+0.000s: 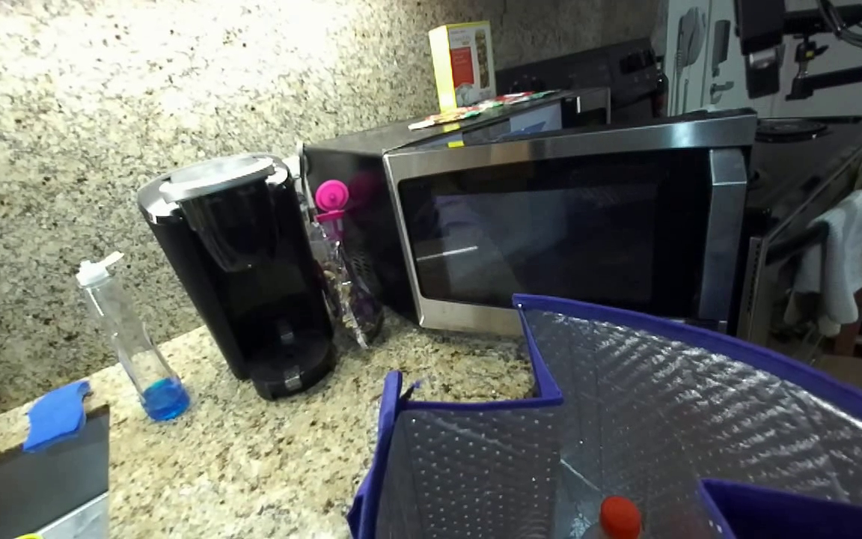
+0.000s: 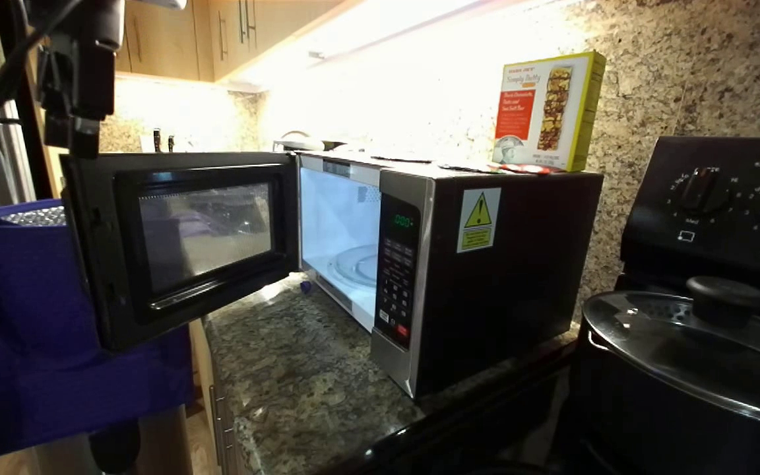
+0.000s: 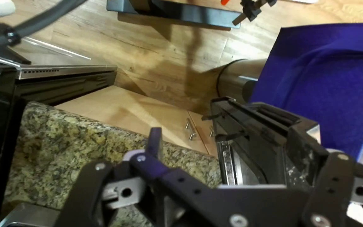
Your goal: Open the microwave
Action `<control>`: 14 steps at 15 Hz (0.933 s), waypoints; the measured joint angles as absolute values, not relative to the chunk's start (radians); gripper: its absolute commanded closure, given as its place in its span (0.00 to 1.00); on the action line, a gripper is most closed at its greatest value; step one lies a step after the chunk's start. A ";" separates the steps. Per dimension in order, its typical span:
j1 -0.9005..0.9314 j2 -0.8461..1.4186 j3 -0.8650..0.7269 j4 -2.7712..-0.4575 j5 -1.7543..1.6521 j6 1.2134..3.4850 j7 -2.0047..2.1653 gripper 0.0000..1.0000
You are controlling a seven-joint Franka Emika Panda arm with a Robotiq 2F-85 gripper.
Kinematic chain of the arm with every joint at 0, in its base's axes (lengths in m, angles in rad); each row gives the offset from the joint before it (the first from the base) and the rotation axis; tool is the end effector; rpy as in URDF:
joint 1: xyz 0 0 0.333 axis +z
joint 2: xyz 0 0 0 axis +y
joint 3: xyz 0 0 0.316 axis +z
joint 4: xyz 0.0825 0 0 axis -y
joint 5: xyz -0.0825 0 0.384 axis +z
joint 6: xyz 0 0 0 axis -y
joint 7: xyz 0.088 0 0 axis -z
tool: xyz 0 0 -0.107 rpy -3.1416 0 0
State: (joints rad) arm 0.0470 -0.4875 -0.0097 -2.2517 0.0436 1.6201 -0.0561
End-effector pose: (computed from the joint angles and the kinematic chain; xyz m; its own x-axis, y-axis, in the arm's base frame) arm 0.3889 0.0185 0.5396 0.9857 0.0925 -0.1408 0.0854 -0.9948 -0.0553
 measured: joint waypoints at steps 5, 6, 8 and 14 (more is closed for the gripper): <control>-0.052 -0.645 -0.124 -2.256 0.045 1.626 -0.054 0.00; -0.078 -0.673 -0.148 -2.251 0.045 1.626 -0.054 0.00; -0.124 -0.709 -0.192 -2.228 0.024 1.607 -0.056 0.00; -0.169 -0.677 -0.282 -2.121 -0.058 1.457 -0.095 0.00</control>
State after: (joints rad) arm -0.1686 -0.6773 -0.2820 -2.1215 -0.0583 1.4569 -0.0954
